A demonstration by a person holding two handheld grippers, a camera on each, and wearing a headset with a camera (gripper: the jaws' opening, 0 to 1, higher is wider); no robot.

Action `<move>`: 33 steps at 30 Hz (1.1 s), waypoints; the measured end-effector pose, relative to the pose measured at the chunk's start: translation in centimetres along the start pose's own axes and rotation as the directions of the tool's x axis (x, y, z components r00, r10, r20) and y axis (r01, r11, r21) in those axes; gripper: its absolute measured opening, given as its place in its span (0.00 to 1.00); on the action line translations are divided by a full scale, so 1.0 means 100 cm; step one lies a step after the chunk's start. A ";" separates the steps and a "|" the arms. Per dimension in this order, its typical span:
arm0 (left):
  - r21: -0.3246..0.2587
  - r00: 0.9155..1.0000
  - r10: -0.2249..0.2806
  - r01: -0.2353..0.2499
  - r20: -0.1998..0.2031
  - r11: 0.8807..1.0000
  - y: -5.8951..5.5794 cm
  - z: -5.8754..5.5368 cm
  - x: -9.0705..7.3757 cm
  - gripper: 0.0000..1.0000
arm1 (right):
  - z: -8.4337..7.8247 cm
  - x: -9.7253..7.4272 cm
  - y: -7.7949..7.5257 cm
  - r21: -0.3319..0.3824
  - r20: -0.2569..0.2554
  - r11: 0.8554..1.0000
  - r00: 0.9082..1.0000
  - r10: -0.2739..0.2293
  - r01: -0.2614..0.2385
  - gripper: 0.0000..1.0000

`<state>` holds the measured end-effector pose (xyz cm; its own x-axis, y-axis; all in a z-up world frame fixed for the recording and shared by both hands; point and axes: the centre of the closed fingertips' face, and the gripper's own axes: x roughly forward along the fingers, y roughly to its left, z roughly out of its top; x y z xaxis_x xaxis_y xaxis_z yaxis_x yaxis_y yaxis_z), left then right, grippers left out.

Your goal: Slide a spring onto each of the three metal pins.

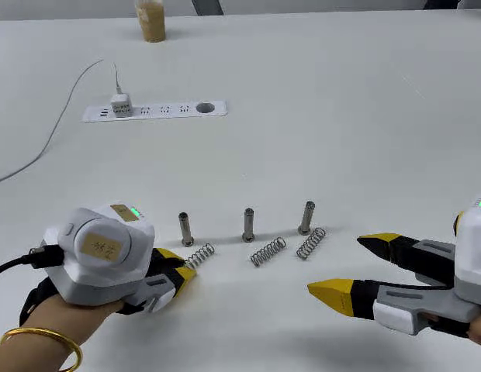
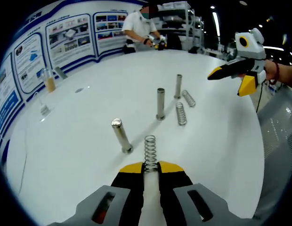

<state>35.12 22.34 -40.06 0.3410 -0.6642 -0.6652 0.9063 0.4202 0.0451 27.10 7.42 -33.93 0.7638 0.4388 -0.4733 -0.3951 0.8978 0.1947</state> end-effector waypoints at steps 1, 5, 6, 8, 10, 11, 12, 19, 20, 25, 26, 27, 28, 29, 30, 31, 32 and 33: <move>0.006 1.000 0.001 -0.001 -0.002 1.000 0.000 0.000 0.000 0.11 | 0.000 0.000 -0.001 0.001 0.002 1.000 1.000 -0.003 0.003 0.66; 0.036 1.000 0.006 -0.006 -0.002 0.999 -0.003 -0.001 -0.003 0.10 | 0.003 -0.002 -0.001 0.011 0.012 1.000 1.000 -0.010 0.010 0.65; 0.039 1.000 0.007 -0.007 0.000 0.999 -0.004 0.000 -0.004 0.10 | 0.003 -0.002 -0.001 0.011 0.012 1.000 1.000 -0.010 0.010 0.65; 0.037 1.000 0.008 -0.009 0.013 0.999 -0.007 0.002 -0.008 0.10 | 0.005 -0.002 0.001 0.014 0.021 1.000 1.000 -0.007 0.007 0.65; 0.050 0.999 0.010 -0.012 0.044 0.999 -0.011 0.008 -0.014 0.10 | 0.006 -0.002 0.003 0.024 0.026 1.000 1.000 -0.001 0.000 0.65; 0.050 0.999 0.009 -0.012 0.051 0.999 -0.013 0.009 -0.016 0.10 | 0.007 -0.003 0.004 0.024 0.030 1.000 1.000 0.001 -0.002 0.65; 0.042 0.998 0.007 -0.009 0.063 0.999 -0.015 0.011 -0.019 0.10 | 0.007 -0.002 0.006 0.024 0.033 1.000 0.999 0.004 -0.005 0.65; 0.057 0.994 -0.009 0.003 0.109 0.998 -0.029 0.021 -0.032 0.10 | 0.010 0.003 0.020 0.017 0.037 0.999 0.999 0.041 -0.041 0.63; 0.058 0.993 -0.013 0.006 0.120 0.998 -0.031 0.023 -0.034 0.10 | 0.010 0.005 0.023 0.017 0.039 0.999 0.998 0.049 -0.049 0.62; 0.062 0.987 -0.013 0.003 0.163 0.998 -0.036 0.032 -0.044 0.10 | 0.016 0.011 0.039 0.034 0.059 0.995 0.994 0.089 -0.091 0.60; 0.061 0.985 -0.012 0.002 0.170 0.998 -0.037 0.033 -0.046 0.10 | 0.017 0.012 0.041 0.040 0.064 0.994 0.993 0.094 -0.097 0.59; 0.058 0.984 -0.012 0.001 0.180 0.998 -0.038 0.035 -0.048 0.10 | 0.019 0.013 0.044 0.052 0.075 0.993 0.992 0.101 -0.105 0.59; 0.055 0.982 -0.010 -0.001 0.191 0.998 -0.039 0.038 -0.049 0.10 | 0.021 0.014 0.046 0.062 0.081 0.992 0.991 0.106 -0.111 0.57; 0.052 0.979 -0.007 -0.004 0.205 0.999 -0.040 0.040 -0.051 0.10 | 0.023 0.015 0.048 0.069 0.091 0.991 0.990 0.111 -0.118 0.57; 0.049 0.976 -0.001 -0.010 0.216 0.999 -0.041 0.043 -0.054 0.10 | 0.027 0.016 0.050 0.076 0.109 0.989 0.987 0.117 -0.126 0.56; 0.048 0.974 0.003 -0.015 0.227 0.999 -0.041 0.045 -0.056 0.10 | 0.029 0.016 0.053 0.078 0.116 0.988 0.985 0.126 -0.135 0.55; 0.042 0.970 0.003 -0.014 0.244 0.999 -0.043 0.049 -0.059 0.10 | 0.032 0.017 0.056 0.088 0.126 0.985 0.983 0.134 -0.145 0.55; 0.035 0.967 0.002 -0.011 0.255 0.999 -0.045 0.051 -0.060 0.10 | 0.035 0.018 0.059 0.099 0.136 0.983 0.981 0.140 -0.154 0.55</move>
<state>30.30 21.31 -32.43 0.3951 -0.7990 -0.4533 0.9106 0.4058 0.0785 27.93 13.60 -30.59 0.7632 0.5614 -0.3199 -0.4558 0.8187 0.3493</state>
